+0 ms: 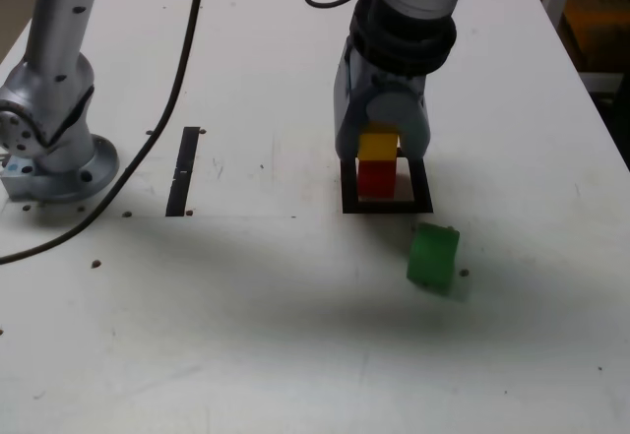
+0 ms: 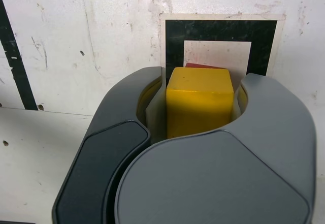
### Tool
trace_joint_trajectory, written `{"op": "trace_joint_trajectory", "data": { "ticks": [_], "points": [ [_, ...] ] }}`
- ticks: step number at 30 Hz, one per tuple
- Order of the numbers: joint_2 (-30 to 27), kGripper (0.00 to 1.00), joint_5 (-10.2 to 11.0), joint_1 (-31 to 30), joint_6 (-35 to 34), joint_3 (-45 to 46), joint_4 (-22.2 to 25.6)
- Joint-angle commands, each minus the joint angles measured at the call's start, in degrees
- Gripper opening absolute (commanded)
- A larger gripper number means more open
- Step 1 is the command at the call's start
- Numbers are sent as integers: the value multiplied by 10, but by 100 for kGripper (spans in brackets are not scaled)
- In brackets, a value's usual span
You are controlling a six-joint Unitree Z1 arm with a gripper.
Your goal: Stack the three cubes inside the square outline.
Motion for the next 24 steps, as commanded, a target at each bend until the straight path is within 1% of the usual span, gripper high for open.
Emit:
{"op": "trace_joint_trajectory", "data": {
  "ticks": [1, 11, 15, 19, 22, 24],
  "points": [
    [2, 30, -1, 0, 1, 0, -1],
    [7, 32, -6, 0, 1, 0, -4],
    [8, 35, -7, 0, 2, 1, -5],
    [10, 43, -8, 0, 6, 3, -6],
    [10, 55, -14, 0, 11, 7, -5],
    [11, 59, -16, 0, 12, 8, -5]
  ]
}}
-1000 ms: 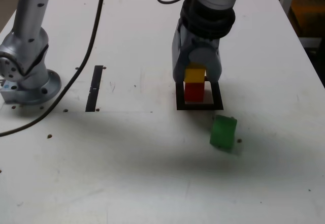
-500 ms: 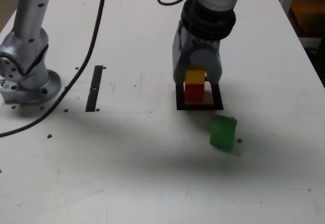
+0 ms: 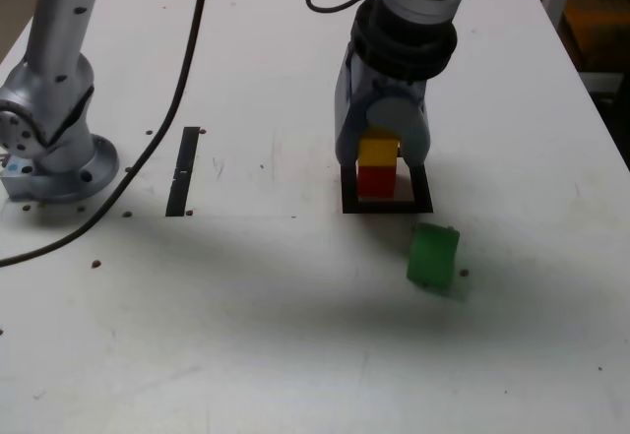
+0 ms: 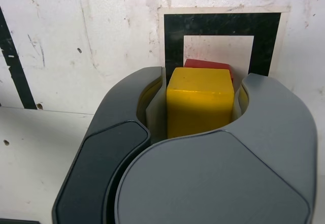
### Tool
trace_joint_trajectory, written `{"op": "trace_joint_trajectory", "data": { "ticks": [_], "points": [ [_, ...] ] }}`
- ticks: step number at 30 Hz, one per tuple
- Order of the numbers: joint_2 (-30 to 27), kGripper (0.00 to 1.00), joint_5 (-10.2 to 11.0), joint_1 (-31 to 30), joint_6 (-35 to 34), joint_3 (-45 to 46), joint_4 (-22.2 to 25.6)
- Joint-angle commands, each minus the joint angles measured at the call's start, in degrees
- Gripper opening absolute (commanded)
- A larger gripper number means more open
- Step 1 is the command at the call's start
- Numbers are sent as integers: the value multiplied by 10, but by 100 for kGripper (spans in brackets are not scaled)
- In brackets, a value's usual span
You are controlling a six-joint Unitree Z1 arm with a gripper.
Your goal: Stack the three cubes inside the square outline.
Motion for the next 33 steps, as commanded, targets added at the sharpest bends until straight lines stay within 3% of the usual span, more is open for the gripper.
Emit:
{"op": "trace_joint_trajectory", "data": {
  "ticks": [1, 6, 15, 33],
  "points": [
    [5, 61, -2, 0, 2, 4, 0],
    [5, 67, -3, 0, 3, 3, 0],
    [1, 69, 5, 0, 2, -2, 5],
    [-62, 70, 48, -17, -37, -17, 77]
  ]
}}
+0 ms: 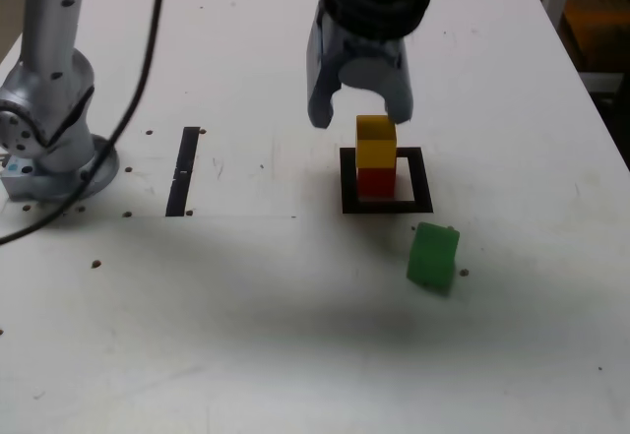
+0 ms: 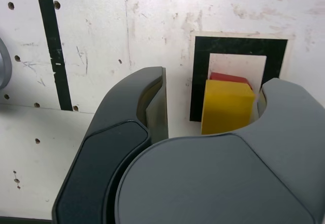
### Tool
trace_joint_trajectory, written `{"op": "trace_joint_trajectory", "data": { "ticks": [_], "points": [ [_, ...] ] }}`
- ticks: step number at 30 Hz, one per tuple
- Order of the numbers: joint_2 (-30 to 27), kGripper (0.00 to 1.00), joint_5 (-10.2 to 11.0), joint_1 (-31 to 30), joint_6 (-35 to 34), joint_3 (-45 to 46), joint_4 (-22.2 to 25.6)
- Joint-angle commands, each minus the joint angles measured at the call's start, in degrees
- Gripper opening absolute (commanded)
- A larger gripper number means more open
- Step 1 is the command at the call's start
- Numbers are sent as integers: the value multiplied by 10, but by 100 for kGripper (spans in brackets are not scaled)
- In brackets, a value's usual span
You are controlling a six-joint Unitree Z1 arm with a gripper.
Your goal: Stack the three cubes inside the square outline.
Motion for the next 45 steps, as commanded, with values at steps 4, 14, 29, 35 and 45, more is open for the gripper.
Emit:
{"op": "trace_joint_trajectory", "data": {
  "ticks": [4, 14, 29, 35, 45],
  "points": [
    [-13, 71, 6, -37, -2, -32, 19],
    [-6, 71, -4, -109, 2, -92, 19],
    [82, 71, -33, -175, 16, -200, 30],
    [123, 71, -42, -178, 28, -226, 34],
    [160, 71, -57, -171, 45, -223, 34]
  ]
}}
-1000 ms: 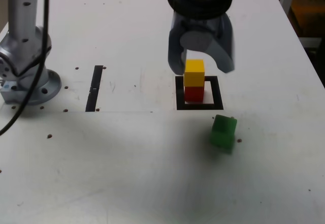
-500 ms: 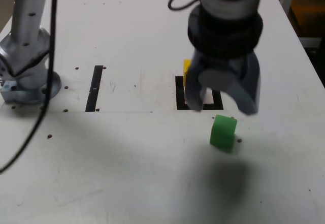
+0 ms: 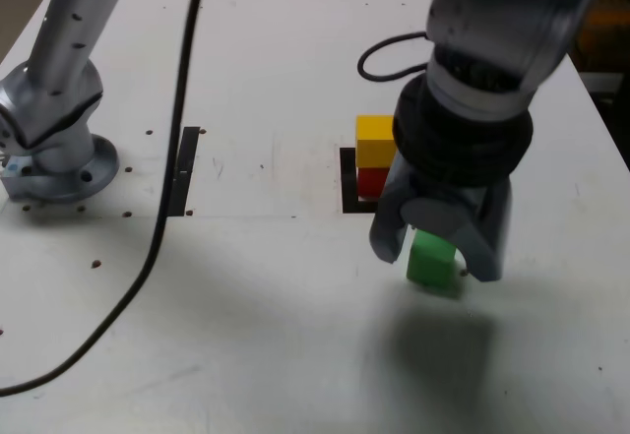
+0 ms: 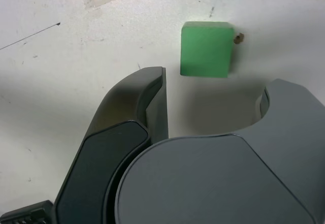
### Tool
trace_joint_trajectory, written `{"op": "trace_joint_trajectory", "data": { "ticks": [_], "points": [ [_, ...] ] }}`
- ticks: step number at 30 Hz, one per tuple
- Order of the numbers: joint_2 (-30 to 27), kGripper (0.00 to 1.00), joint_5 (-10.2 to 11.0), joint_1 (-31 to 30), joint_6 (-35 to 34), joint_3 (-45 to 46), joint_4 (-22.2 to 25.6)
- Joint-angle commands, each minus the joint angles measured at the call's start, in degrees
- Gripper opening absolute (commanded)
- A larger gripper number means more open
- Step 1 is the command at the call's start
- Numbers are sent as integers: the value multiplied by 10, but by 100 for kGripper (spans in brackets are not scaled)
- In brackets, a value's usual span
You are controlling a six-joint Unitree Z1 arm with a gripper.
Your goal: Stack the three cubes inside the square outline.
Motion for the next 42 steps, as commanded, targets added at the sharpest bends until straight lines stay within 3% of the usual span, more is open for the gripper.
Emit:
{"op": "trace_joint_trajectory", "data": {
  "ticks": [1, 33, 36, 42],
  "points": [
    [6, 71, -2, 4, 3, 2, 1],
    [76, 70, -26, 47, 42, -8, -12],
    [77, 64, -25, 48, 43, -5, -17],
    [77, 43, -12, 49, 44, -5, -24]
  ]
}}
